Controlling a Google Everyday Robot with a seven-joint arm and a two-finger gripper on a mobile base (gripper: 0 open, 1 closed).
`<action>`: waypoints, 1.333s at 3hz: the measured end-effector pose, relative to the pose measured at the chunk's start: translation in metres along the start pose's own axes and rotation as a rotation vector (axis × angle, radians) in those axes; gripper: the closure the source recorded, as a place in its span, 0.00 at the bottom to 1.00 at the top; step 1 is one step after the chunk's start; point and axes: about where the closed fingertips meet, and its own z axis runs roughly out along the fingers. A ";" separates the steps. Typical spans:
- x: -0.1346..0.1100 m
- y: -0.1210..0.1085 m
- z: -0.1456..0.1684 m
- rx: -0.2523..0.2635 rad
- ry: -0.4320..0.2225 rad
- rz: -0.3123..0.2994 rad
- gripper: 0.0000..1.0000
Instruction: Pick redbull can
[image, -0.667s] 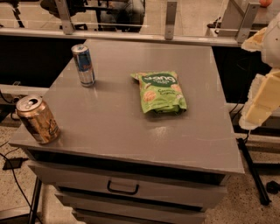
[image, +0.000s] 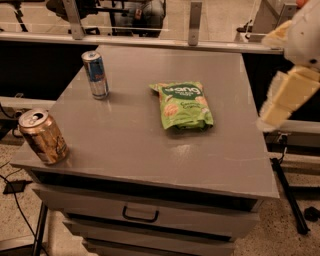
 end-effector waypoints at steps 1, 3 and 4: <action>-0.072 -0.050 0.023 0.028 -0.235 -0.083 0.00; -0.218 -0.103 0.062 -0.065 -0.575 -0.137 0.00; -0.239 -0.106 0.067 -0.085 -0.608 -0.137 0.00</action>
Offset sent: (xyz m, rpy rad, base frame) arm 0.1818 0.2058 0.0681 0.5600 -0.1916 0.4134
